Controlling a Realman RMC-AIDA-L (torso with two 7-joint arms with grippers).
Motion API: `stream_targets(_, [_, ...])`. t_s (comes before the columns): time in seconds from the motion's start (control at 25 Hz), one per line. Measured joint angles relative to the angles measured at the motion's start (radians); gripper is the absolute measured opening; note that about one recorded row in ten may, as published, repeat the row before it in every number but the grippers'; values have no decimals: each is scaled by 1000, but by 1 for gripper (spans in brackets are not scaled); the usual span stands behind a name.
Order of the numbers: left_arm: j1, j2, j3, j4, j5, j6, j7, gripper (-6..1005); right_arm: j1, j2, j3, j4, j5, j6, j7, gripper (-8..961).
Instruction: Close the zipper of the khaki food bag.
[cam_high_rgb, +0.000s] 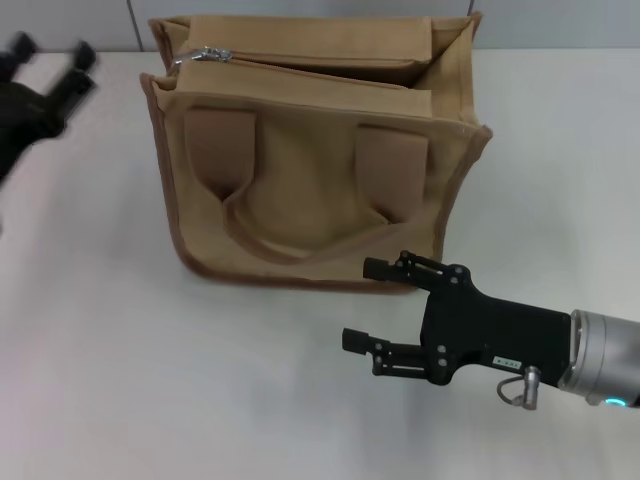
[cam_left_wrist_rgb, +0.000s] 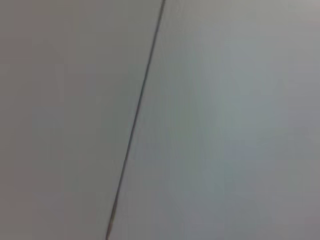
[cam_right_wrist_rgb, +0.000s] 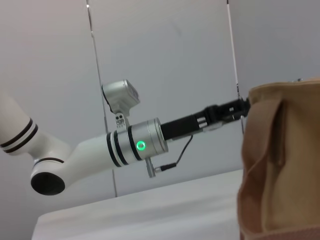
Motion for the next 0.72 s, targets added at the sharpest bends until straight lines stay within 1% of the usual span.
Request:
stream_targets(0.08, [-9, 0, 57, 18, 36, -13, -2, 786, 4, 0, 0, -2, 4, 0, 0, 824])
stream_targets(0.16, [-11, -1, 137, 58, 71, -14, -14, 785, 8, 0, 0, -2, 9, 2, 0, 824])
stream_targets(0.28, [-9, -2, 219, 101, 82, -13, -23, 783, 9, 0, 0, -2, 12, 12, 0, 824])
stream_targets(0.6, [-14, 0, 238, 123, 88, -3, -24, 778, 12, 0, 0, -3, 16, 23, 0, 824])
stream_targets(0.72, [-15, -2, 241, 135, 85, 5, -24, 776, 13, 0, 0, 0, 23, 23, 0, 823])
